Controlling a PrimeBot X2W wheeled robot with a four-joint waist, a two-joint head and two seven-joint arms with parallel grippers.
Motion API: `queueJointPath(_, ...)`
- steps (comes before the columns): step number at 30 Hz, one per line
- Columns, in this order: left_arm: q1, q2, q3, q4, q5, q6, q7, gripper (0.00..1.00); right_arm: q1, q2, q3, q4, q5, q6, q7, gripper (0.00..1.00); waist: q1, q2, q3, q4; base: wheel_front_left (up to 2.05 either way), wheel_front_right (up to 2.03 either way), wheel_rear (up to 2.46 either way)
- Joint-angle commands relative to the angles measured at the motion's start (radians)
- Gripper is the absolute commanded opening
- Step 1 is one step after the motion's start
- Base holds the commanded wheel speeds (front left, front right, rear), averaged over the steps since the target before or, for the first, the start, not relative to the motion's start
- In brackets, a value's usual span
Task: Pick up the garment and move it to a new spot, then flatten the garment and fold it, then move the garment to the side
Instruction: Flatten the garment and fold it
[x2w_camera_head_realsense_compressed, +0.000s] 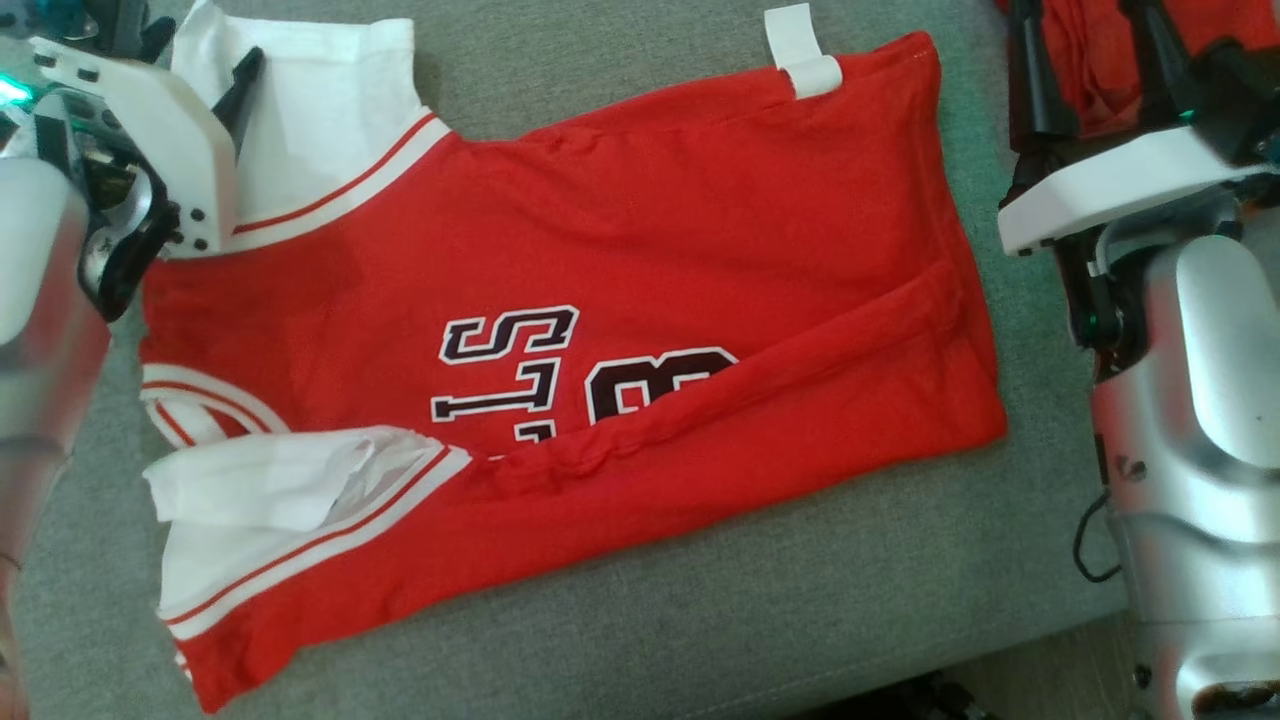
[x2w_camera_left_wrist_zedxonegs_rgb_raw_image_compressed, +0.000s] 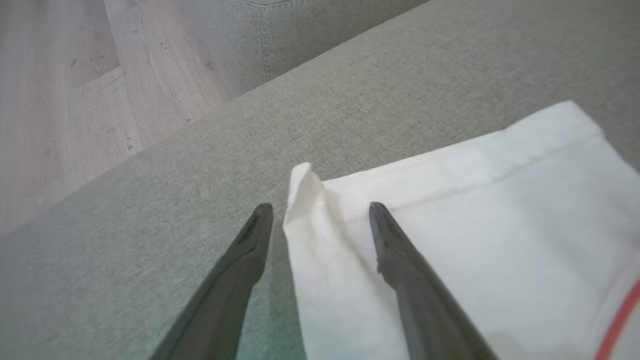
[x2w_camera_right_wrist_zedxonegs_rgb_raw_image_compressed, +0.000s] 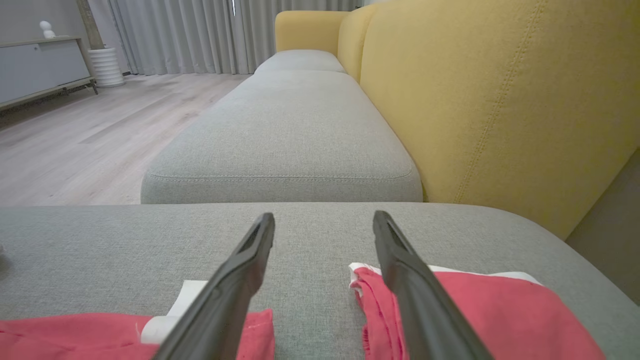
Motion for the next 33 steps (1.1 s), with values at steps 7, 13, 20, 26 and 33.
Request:
queueJointPath(7, -0.073, 0.054, -0.050, 0.018, -0.094, 0.002, 0.033, 0.00, -0.030, -0.016, 0.019, -0.013, 0.002, 0.007, -0.003, 1.00, -0.0001, 0.0000, 0.004, 0.005, 0.00, 0.00, 0.00)
queueJointPath(13, -0.101, 0.032, -0.038, 0.041, -0.122, 0.002, -0.126, 0.00, -0.033, -0.055, 0.058, 0.004, 0.014, 0.007, 0.016, 1.00, -0.0001, 0.0000, -0.030, 0.044, 0.00, 0.00, 0.00)
queueJointPath(20, -0.069, -0.018, -0.049, -0.013, -0.116, 0.002, -0.325, 0.00, -0.044, -0.173, 0.158, 0.062, 0.101, 0.007, 0.101, 1.00, -0.0001, 0.0000, -0.104, 0.137, 0.00, 0.00, 0.00)
queueJointPath(26, 0.027, -0.027, -0.090, -0.148, -0.101, 0.008, -0.376, 0.00, -0.063, -0.282, 0.260, 0.167, 0.200, 0.007, 0.186, 1.00, -0.0001, 0.0000, -0.151, 0.225, 0.00, 0.00, 0.00)
queueJointPath(33, 0.115, 0.007, -0.122, -0.331, -0.096, 0.044, -0.338, 0.00, -0.086, -0.351, 0.349, 0.291, 0.278, 0.007, 0.237, 1.00, -0.0001, 0.0000, -0.159, 0.270, 0.00, 0.00, 0.00)
